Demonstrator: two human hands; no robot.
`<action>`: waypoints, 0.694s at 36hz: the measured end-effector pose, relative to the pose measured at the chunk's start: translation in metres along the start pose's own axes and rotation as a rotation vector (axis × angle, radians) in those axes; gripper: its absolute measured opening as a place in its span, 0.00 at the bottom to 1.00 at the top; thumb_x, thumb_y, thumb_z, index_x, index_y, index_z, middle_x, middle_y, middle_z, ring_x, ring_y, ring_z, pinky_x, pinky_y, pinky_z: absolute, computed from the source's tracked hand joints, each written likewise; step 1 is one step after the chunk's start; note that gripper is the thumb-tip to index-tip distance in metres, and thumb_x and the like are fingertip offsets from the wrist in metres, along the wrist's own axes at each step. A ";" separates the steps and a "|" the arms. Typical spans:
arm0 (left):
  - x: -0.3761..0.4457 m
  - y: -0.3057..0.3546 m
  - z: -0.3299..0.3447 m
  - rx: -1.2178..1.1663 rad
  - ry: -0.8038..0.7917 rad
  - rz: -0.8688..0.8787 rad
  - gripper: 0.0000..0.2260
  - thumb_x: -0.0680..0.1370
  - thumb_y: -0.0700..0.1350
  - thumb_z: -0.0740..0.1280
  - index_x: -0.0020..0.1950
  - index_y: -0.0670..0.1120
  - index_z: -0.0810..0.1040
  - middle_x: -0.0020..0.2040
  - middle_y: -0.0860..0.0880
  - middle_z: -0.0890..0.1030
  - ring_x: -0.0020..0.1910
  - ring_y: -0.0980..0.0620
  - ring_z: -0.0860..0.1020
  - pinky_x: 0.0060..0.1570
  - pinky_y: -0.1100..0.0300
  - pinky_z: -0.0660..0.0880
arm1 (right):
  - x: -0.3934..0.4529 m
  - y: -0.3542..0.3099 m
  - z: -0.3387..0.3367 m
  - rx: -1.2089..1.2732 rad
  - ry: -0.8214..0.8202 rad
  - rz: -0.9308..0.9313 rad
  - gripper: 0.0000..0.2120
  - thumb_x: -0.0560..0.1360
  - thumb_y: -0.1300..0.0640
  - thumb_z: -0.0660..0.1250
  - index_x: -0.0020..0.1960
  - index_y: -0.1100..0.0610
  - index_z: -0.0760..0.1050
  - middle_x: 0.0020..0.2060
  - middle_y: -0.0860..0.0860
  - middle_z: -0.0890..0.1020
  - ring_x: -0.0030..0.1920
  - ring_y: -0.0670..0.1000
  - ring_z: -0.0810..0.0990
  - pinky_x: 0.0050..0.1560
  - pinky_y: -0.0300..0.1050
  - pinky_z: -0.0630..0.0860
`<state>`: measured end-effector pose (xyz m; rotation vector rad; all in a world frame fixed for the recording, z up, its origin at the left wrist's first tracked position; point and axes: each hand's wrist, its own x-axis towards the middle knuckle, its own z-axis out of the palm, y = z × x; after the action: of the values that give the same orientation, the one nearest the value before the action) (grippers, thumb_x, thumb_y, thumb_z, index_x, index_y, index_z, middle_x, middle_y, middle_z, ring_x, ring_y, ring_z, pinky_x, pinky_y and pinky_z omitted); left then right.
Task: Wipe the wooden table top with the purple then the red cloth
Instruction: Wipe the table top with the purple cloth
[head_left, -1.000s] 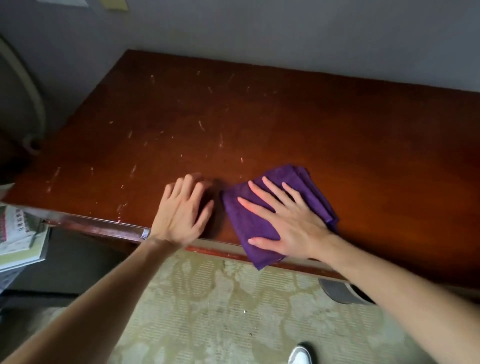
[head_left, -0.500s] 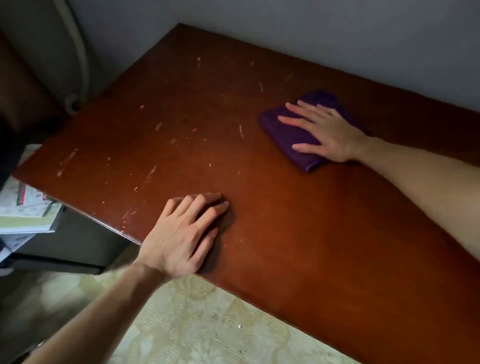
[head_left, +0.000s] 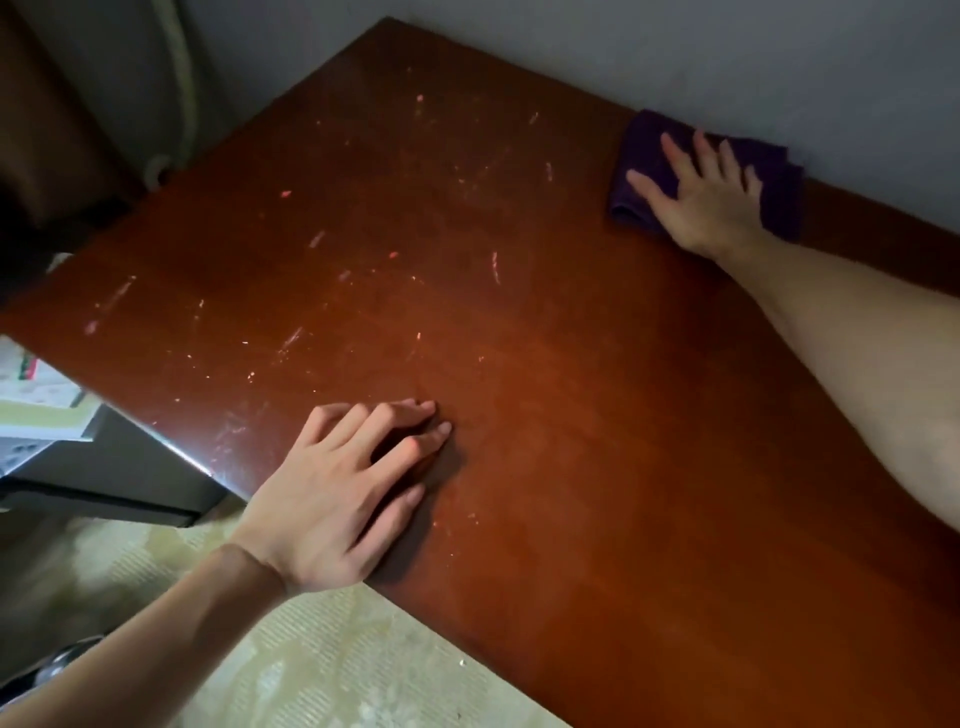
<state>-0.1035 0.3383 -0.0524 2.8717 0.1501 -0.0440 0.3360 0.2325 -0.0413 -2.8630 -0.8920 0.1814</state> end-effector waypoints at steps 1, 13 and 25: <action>0.000 0.000 0.000 0.003 -0.005 0.001 0.23 0.83 0.54 0.51 0.74 0.48 0.71 0.72 0.47 0.72 0.67 0.48 0.73 0.65 0.47 0.65 | -0.007 -0.004 0.002 -0.007 0.001 0.022 0.42 0.76 0.22 0.41 0.83 0.42 0.45 0.84 0.51 0.47 0.83 0.57 0.44 0.81 0.62 0.42; -0.003 0.000 0.001 0.042 0.121 0.051 0.24 0.82 0.58 0.52 0.70 0.47 0.73 0.65 0.45 0.73 0.57 0.44 0.72 0.58 0.47 0.65 | -0.186 -0.086 0.046 -0.071 0.074 -0.039 0.39 0.77 0.25 0.43 0.83 0.41 0.48 0.84 0.51 0.51 0.83 0.57 0.47 0.80 0.62 0.46; -0.016 -0.023 -0.010 -0.108 0.325 0.035 0.17 0.81 0.56 0.56 0.58 0.45 0.73 0.54 0.46 0.72 0.49 0.45 0.71 0.50 0.49 0.66 | -0.366 -0.178 0.082 -0.063 0.080 -0.145 0.39 0.77 0.25 0.44 0.83 0.42 0.48 0.84 0.49 0.49 0.83 0.56 0.47 0.80 0.62 0.47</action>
<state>-0.1217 0.3617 -0.0477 2.7516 0.1587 0.4253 -0.0746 0.1768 -0.0652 -2.8244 -1.1033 0.0240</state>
